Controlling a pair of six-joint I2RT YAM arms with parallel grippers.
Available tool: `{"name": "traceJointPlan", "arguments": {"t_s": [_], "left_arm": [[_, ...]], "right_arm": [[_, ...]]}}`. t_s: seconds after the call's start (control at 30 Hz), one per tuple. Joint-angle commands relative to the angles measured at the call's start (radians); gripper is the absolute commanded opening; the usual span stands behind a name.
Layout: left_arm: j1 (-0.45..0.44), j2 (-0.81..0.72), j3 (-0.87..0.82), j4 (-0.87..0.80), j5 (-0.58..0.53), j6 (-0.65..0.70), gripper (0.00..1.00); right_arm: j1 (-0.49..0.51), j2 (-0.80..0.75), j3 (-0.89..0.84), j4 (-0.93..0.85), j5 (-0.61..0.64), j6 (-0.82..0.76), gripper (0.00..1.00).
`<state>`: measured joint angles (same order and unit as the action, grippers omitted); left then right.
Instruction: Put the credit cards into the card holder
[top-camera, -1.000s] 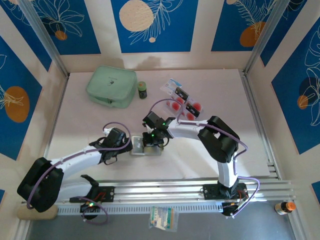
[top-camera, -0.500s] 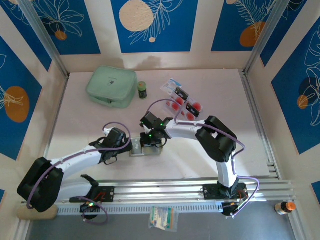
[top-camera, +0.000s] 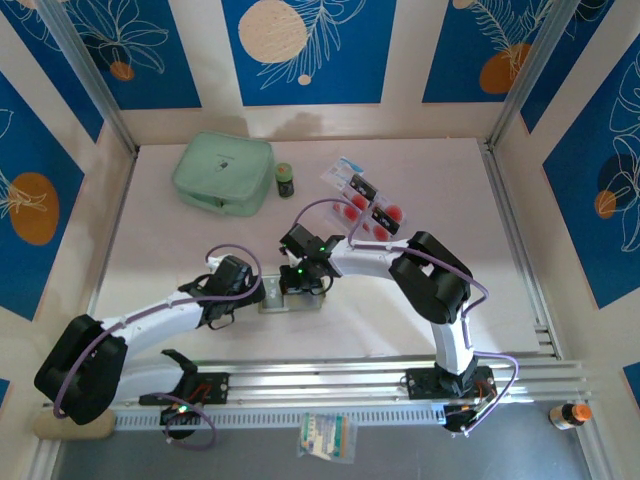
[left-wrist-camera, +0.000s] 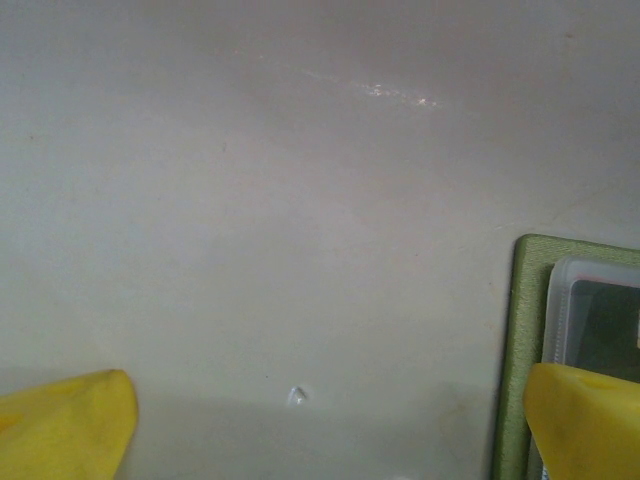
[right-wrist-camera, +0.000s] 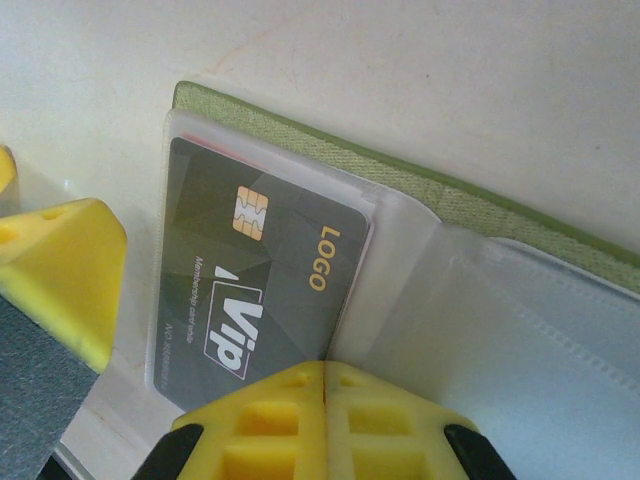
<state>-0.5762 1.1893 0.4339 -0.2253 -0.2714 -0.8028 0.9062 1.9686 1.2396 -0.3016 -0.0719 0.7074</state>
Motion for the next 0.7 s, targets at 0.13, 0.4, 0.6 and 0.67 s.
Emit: {"name": "traceJointPlan", "arguments": {"t_s": [0.13, 0.4, 0.6, 0.67], "left_arm": [[0.009, 0.005, 0.01, 0.032, 0.051, 0.02, 1.0], [0.01, -0.042, 0.053, -0.011, 0.057, 0.03, 1.0], [0.009, -0.069, 0.086, -0.03, 0.074, 0.036, 1.0], [0.009, -0.079, 0.101, -0.035, 0.083, 0.041, 1.0]], "right_arm": [[0.005, 0.016, 0.037, -0.022, -0.037, -0.003, 0.02], [-0.015, -0.012, 0.041, -0.036, -0.042, -0.018, 0.03], [-0.032, -0.054, 0.024, -0.036, -0.039, -0.027, 0.04], [-0.041, -0.074, 0.01, -0.033, -0.035, -0.029, 0.04]]}}
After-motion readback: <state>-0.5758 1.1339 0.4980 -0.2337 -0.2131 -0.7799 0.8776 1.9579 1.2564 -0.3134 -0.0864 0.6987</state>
